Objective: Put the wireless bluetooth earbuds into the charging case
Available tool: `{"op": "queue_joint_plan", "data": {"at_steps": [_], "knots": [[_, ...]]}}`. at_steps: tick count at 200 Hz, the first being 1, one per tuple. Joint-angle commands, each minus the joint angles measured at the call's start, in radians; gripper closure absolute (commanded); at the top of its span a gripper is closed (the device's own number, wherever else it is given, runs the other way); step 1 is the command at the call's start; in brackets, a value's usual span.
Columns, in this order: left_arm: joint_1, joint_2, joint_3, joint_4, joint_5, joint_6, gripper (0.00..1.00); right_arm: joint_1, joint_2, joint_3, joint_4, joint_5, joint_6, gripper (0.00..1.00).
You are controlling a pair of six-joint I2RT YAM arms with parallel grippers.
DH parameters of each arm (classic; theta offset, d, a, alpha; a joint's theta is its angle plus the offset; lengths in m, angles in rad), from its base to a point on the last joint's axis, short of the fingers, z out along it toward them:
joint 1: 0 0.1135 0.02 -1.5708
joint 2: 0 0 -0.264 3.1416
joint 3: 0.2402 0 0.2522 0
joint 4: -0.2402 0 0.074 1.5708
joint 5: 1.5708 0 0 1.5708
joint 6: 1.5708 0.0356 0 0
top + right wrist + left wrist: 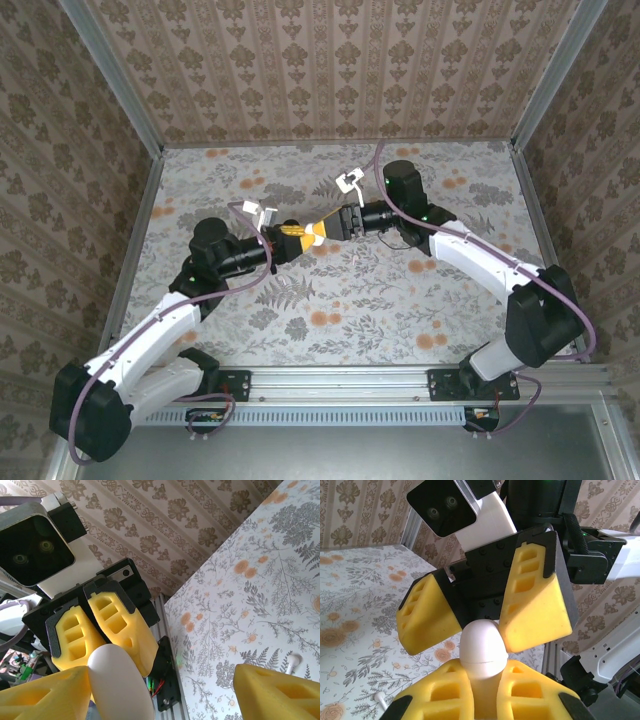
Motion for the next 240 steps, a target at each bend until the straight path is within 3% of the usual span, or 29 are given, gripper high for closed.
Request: {"op": "queue_joint_plan", "data": {"at_steps": [1,55,147,196,240], "knots": [[-0.013,-0.024,0.042,0.1,0.1,-0.003,1.0,-0.016,0.056,0.005,-0.031,0.081,0.011,0.26],[-0.015,-0.008,0.053,0.118,0.111,-0.014,1.0,-0.047,0.109,-0.035,0.081,0.04,0.089,0.27],[-0.015,0.038,0.064,0.147,0.116,-0.021,1.0,-0.057,0.122,-0.023,0.067,0.0,0.099,0.27],[-0.008,0.034,0.049,0.143,0.105,-0.013,1.0,-0.112,-0.102,-0.156,0.161,0.063,0.111,0.27],[-0.007,0.054,0.067,0.154,0.122,-0.015,1.0,-0.083,-0.262,-0.185,0.175,0.061,0.106,0.22]]}}
